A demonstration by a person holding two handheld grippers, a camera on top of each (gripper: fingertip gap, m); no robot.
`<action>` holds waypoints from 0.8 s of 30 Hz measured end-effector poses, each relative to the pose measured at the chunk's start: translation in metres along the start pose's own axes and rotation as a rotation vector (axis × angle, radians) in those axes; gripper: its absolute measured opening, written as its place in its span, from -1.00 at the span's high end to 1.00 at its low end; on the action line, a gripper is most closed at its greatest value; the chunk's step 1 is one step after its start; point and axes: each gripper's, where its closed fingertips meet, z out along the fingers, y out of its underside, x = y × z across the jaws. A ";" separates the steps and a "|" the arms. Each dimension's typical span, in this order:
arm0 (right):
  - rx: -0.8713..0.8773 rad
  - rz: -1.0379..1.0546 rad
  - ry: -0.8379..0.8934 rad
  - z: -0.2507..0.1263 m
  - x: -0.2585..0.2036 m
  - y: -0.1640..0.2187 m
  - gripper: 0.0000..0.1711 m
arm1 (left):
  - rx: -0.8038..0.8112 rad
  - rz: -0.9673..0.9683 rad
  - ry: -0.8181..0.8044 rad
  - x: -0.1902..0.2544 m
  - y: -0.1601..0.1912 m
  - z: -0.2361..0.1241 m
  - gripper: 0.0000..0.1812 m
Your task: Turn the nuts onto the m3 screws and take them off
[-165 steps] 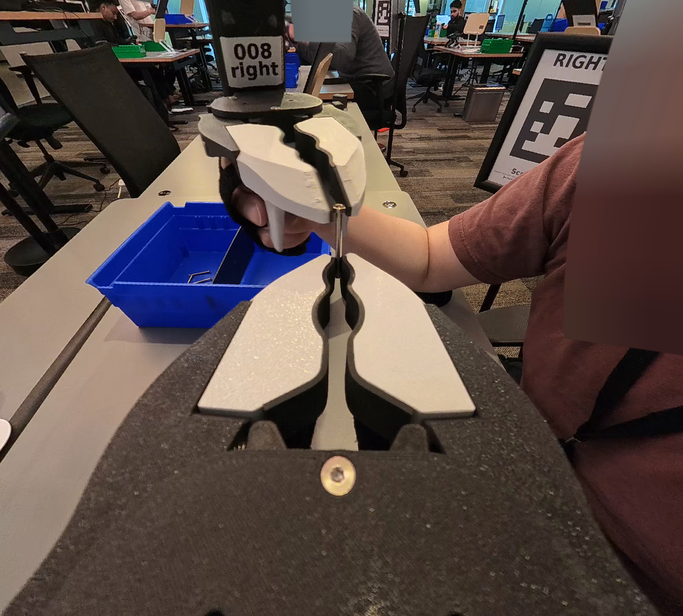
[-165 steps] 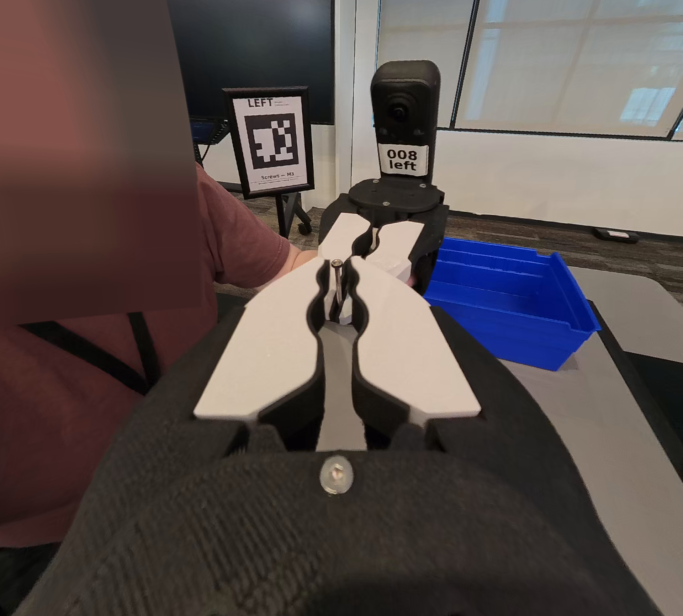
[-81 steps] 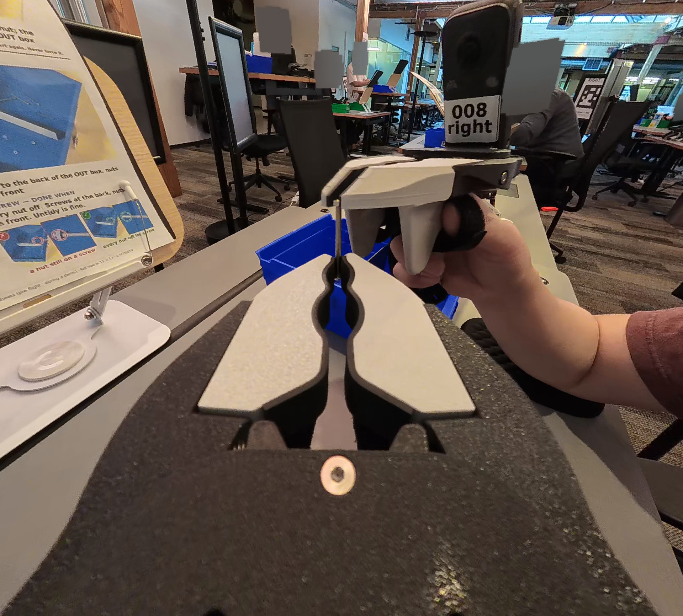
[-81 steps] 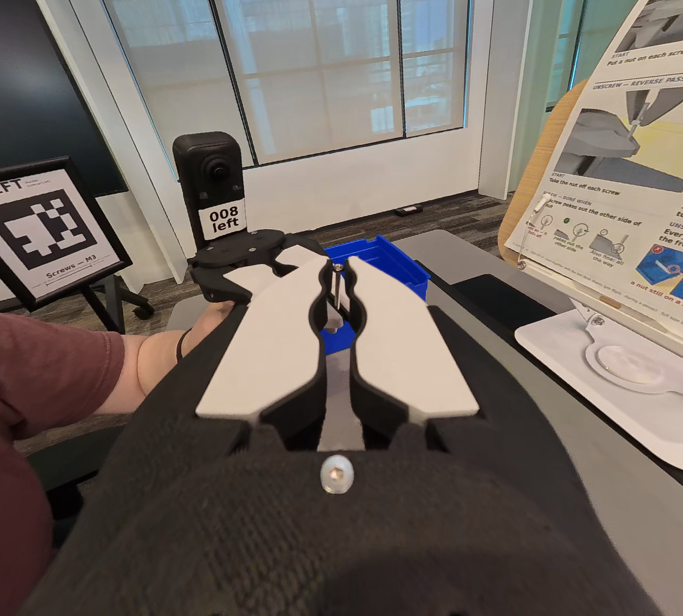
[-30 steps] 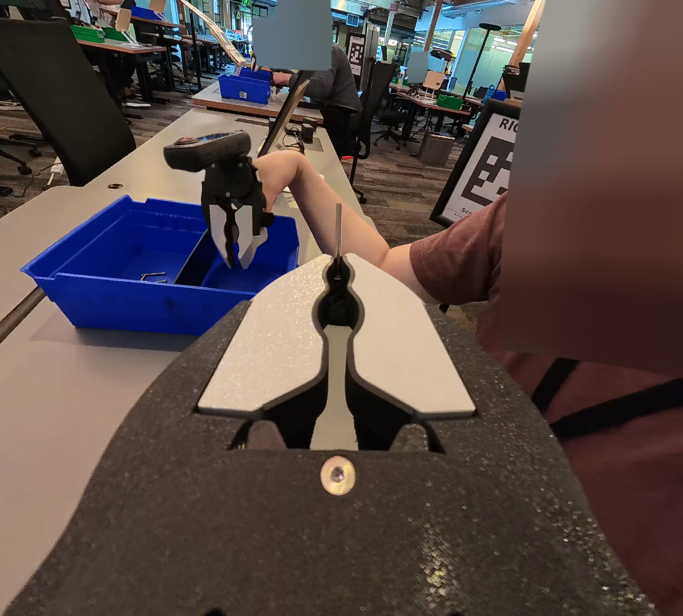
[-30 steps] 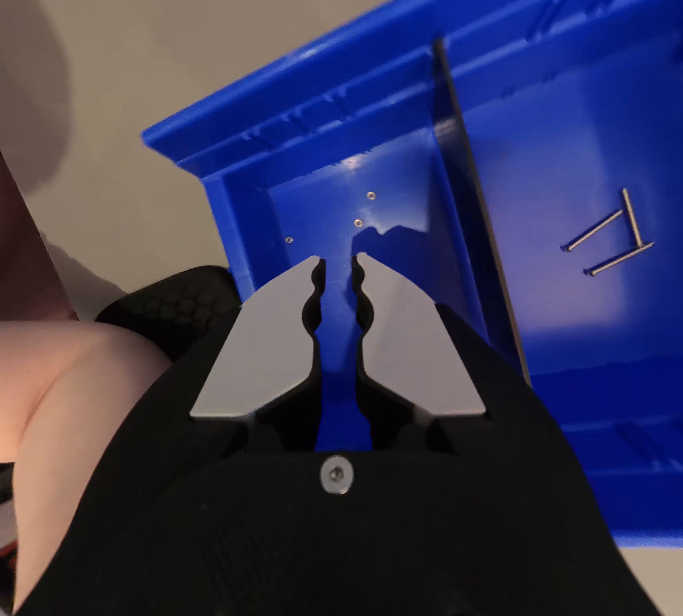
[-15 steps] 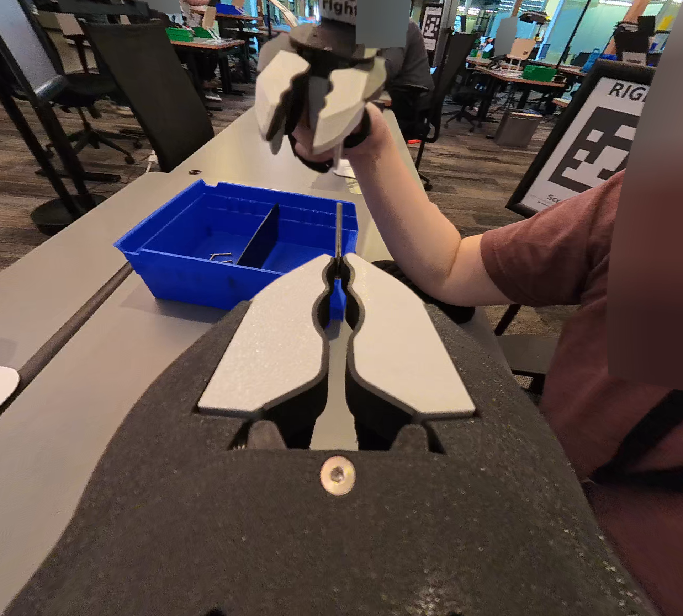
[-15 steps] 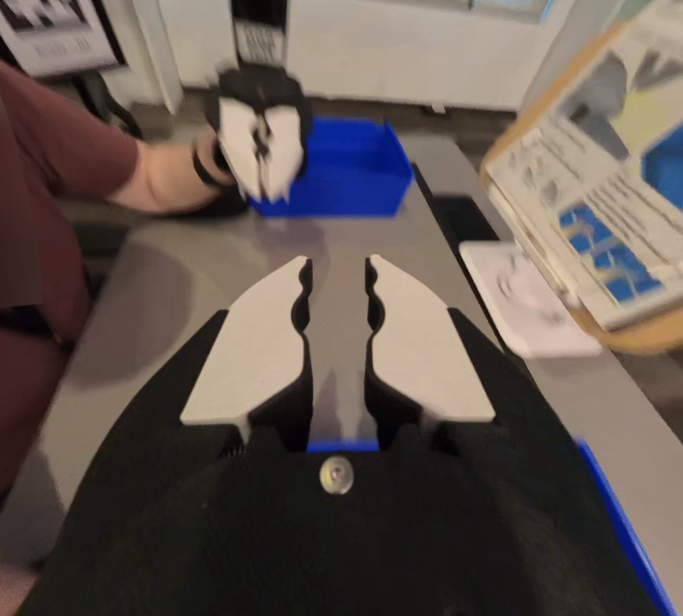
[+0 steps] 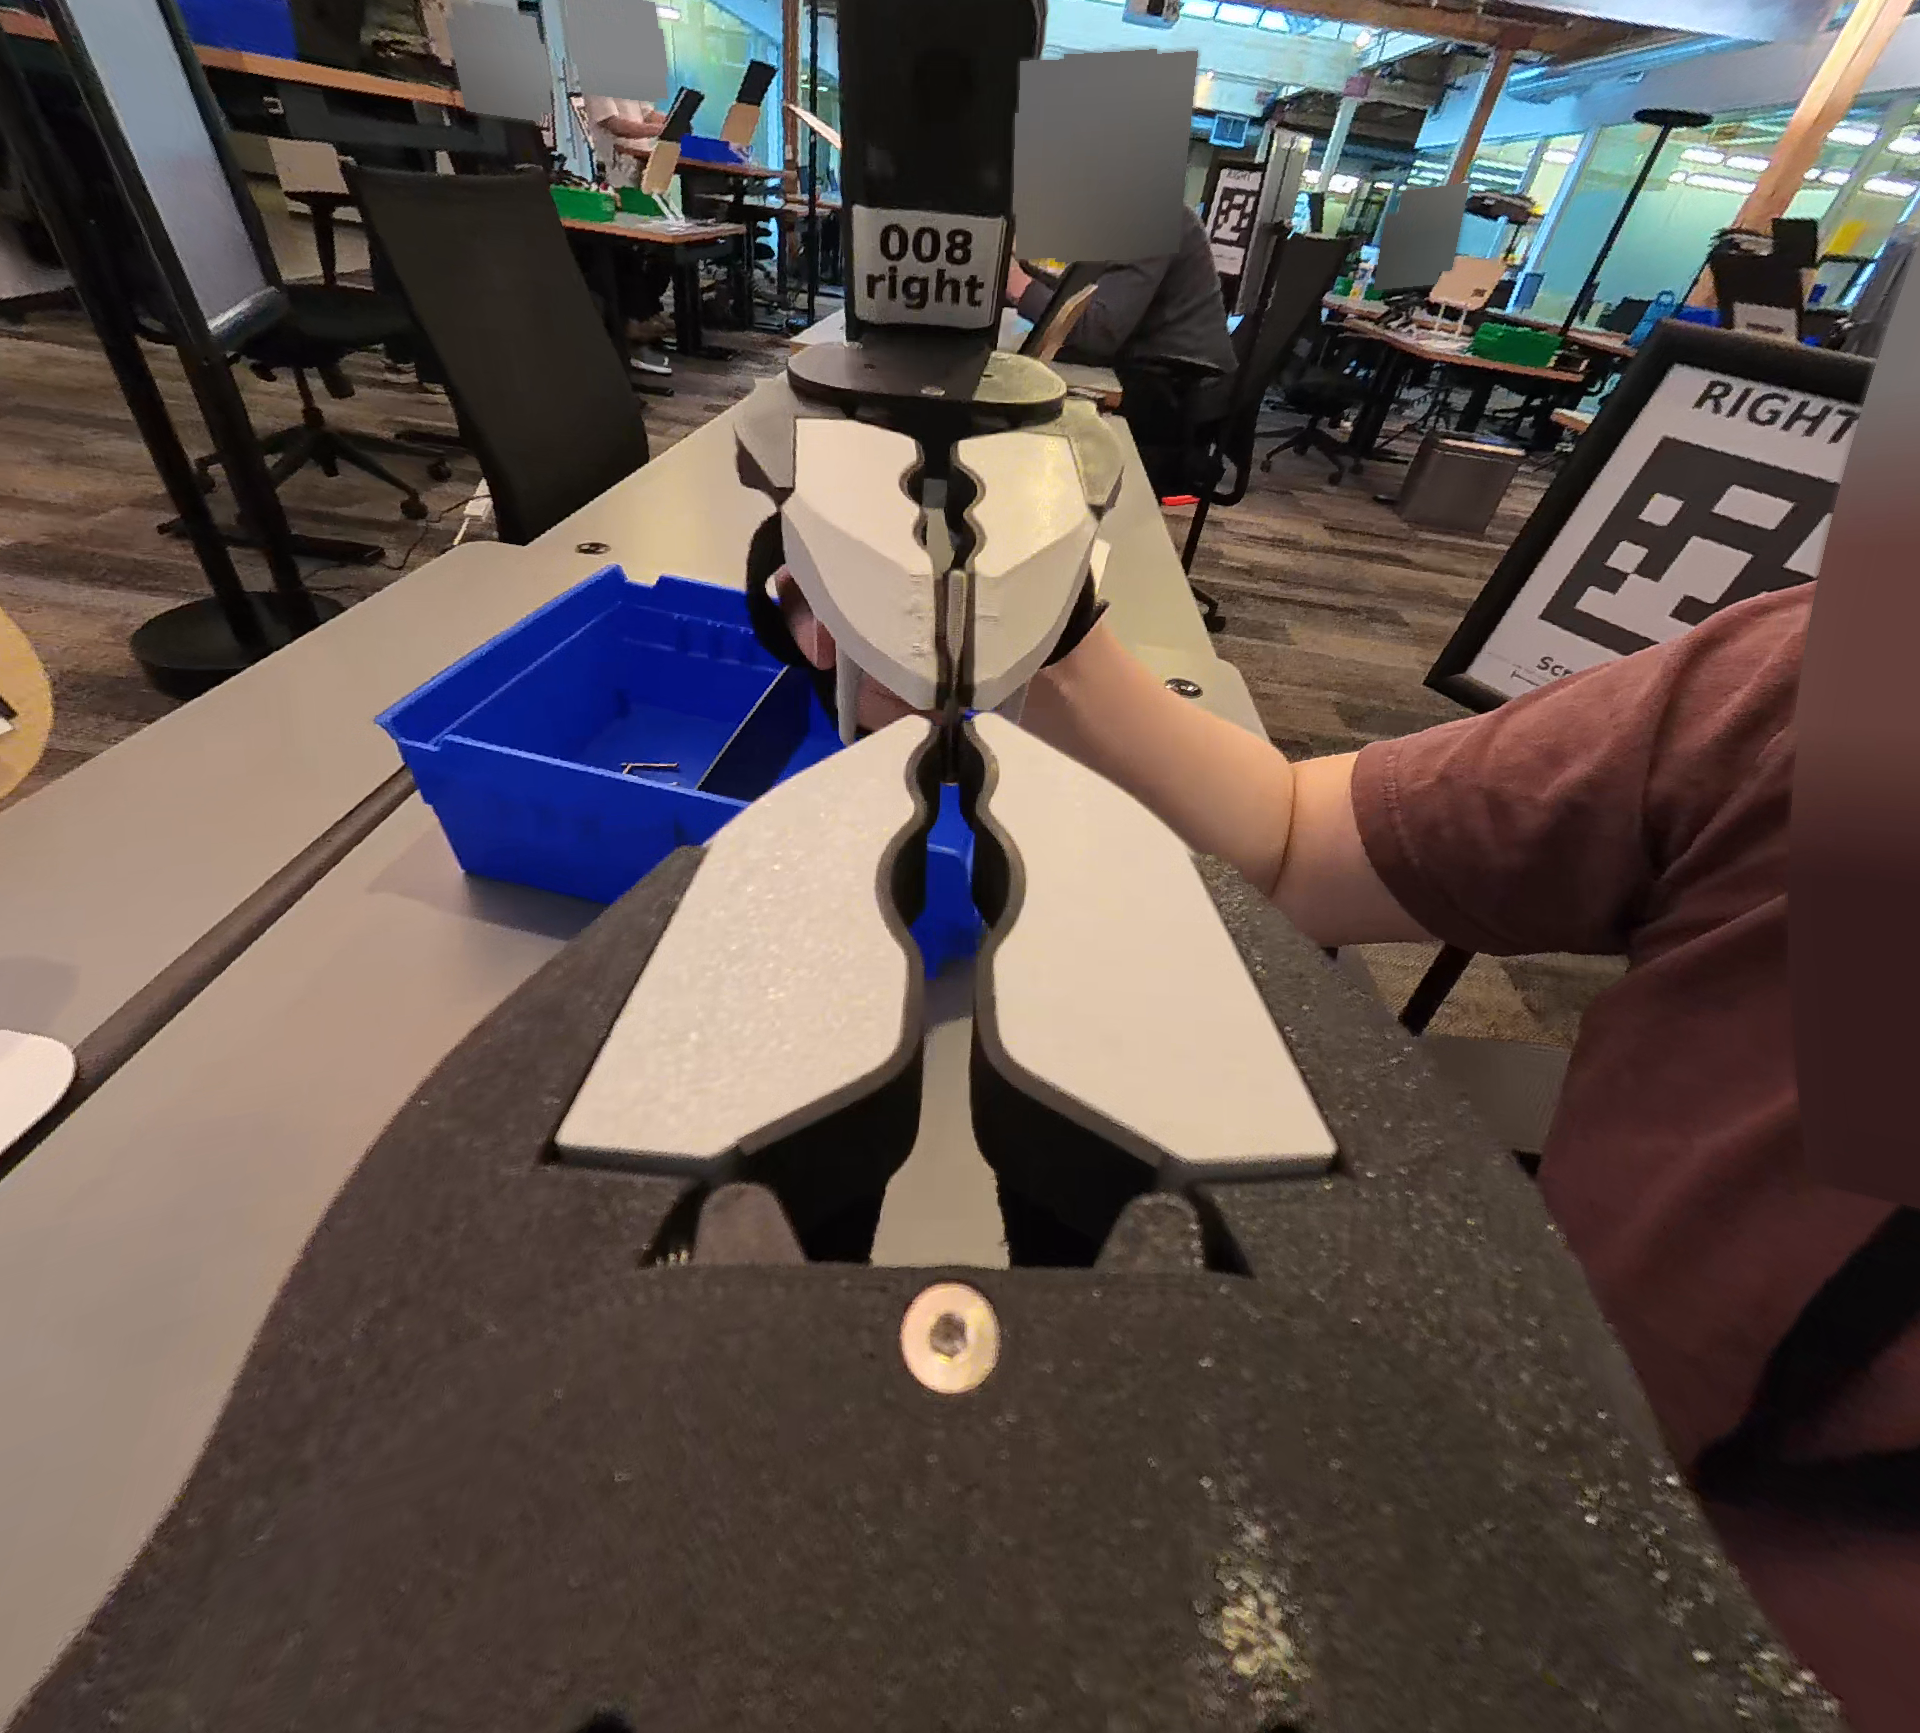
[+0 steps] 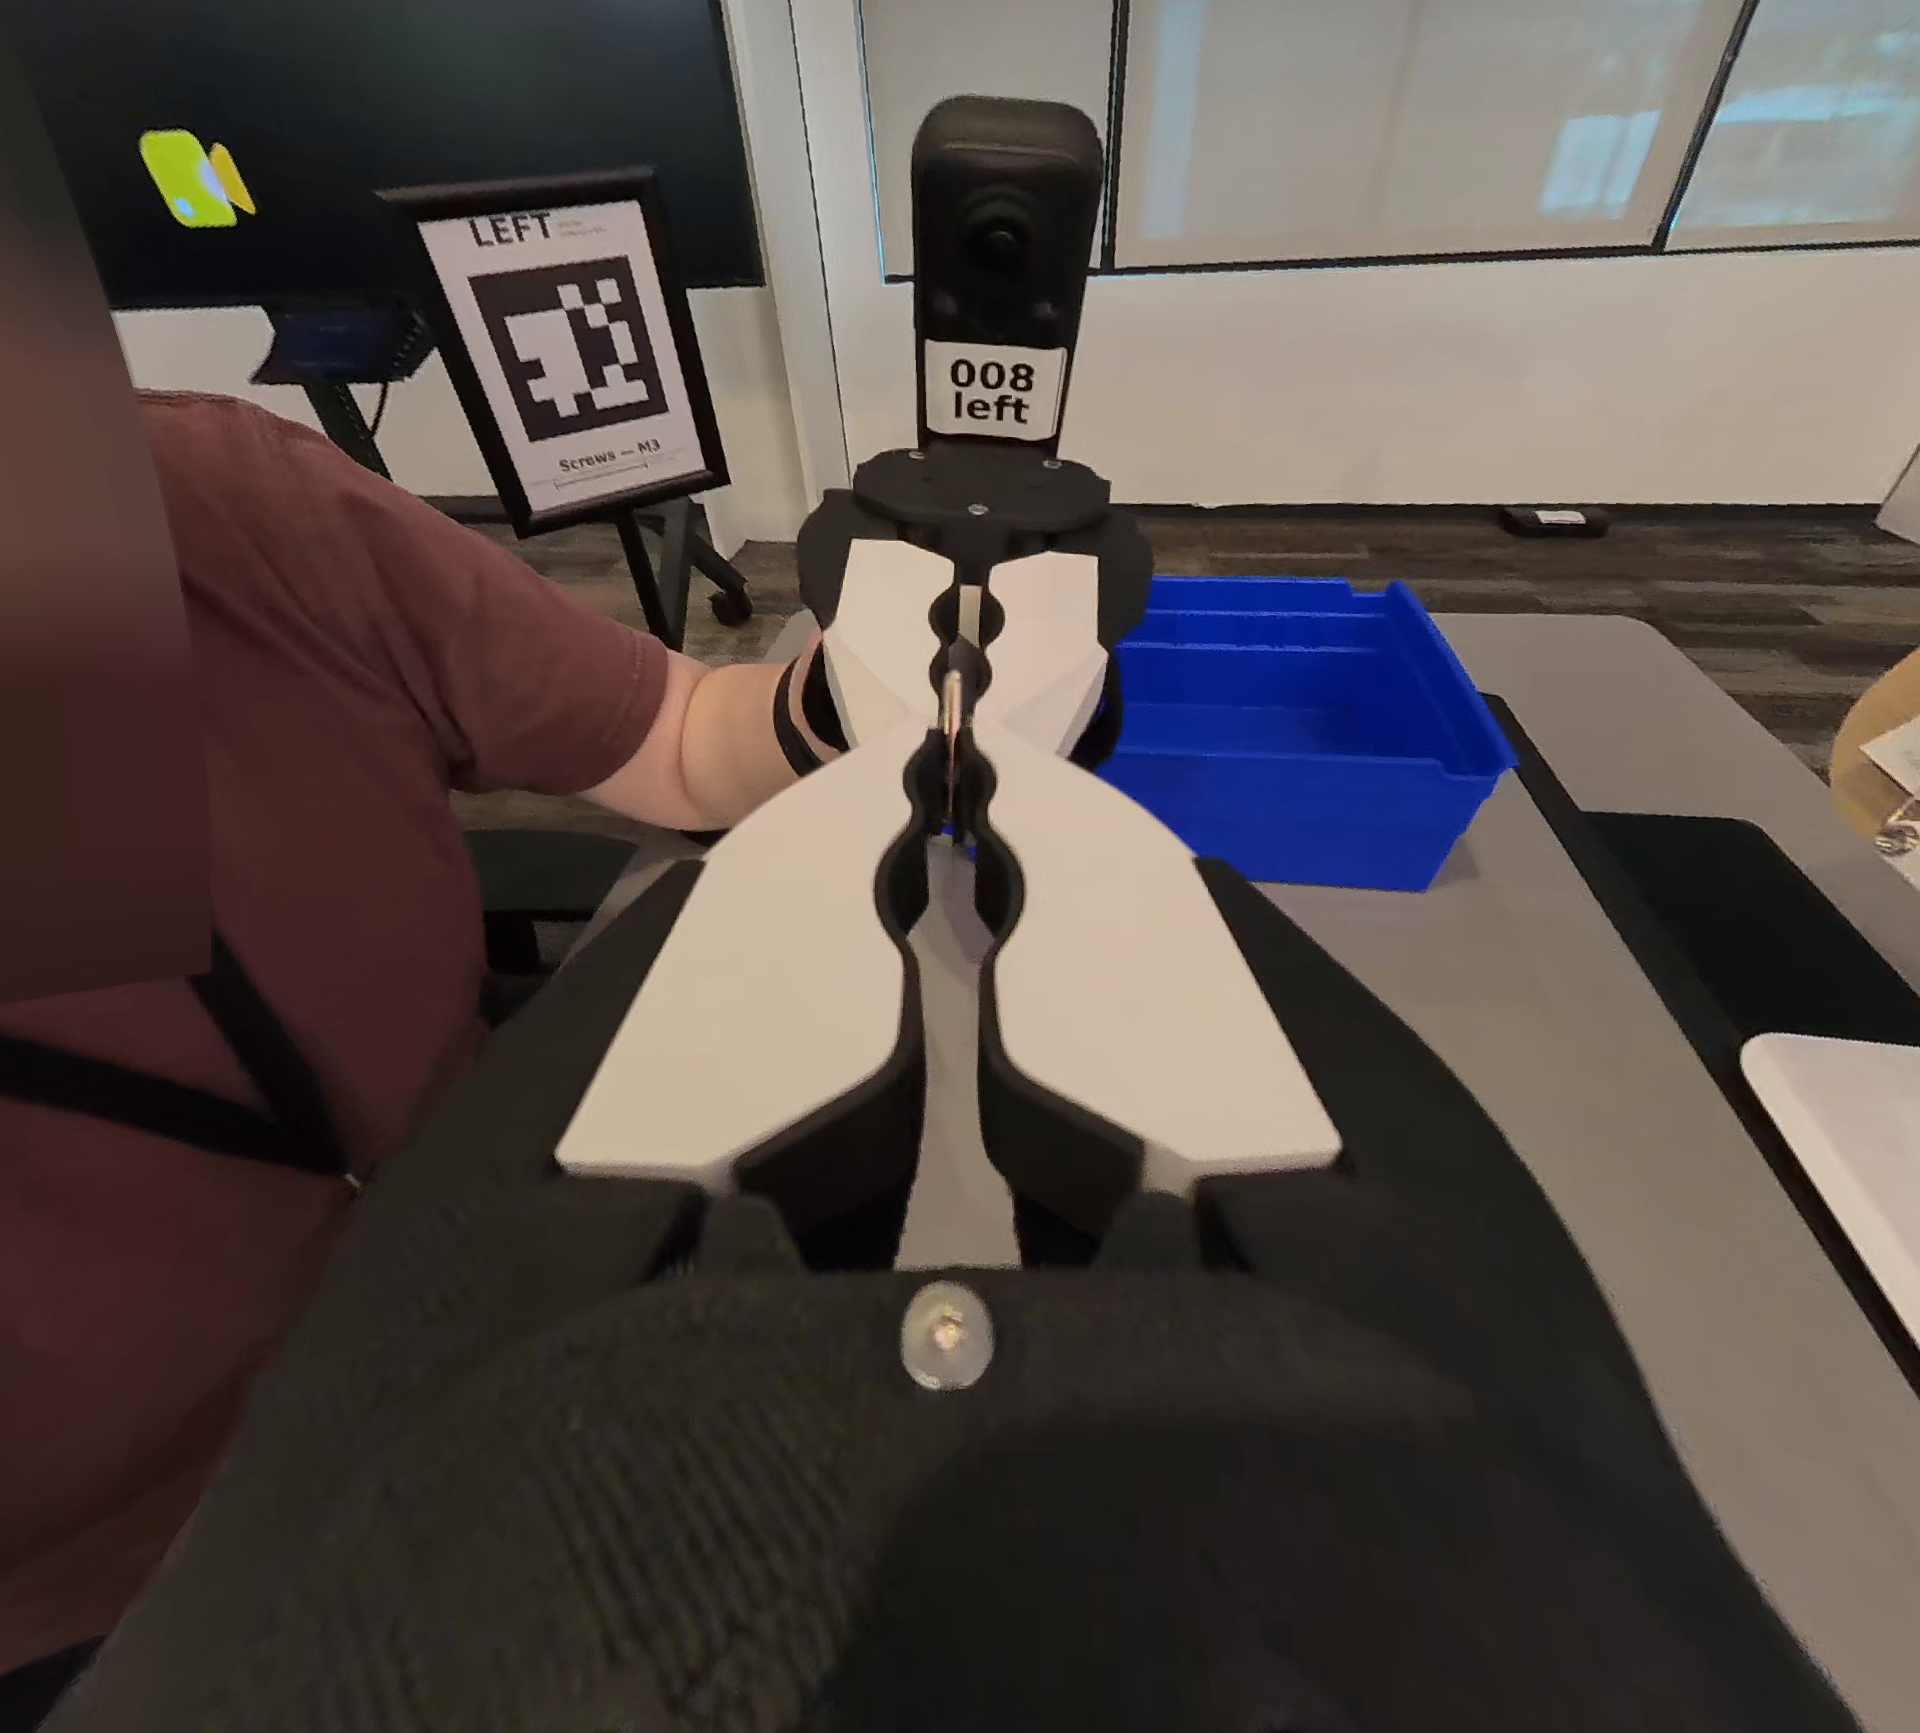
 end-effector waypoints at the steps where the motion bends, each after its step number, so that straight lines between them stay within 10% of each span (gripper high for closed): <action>1: 0.004 0.010 -0.007 0.000 0.000 0.000 0.97 | 0.003 -0.007 0.005 0.000 0.000 0.000 0.98; 7: 0.048 0.103 0.058 -0.032 0.021 -0.008 0.96 | -0.057 0.010 -0.099 -0.018 0.006 -0.004 0.75; 14: -0.626 0.276 1.273 -0.272 0.149 0.108 0.96 | -0.146 0.041 -0.294 -0.046 0.001 -0.035 0.76; 24: -0.993 0.651 1.134 -0.293 0.153 0.227 0.95 | -0.206 0.037 -0.620 -0.064 -0.032 -0.144 0.79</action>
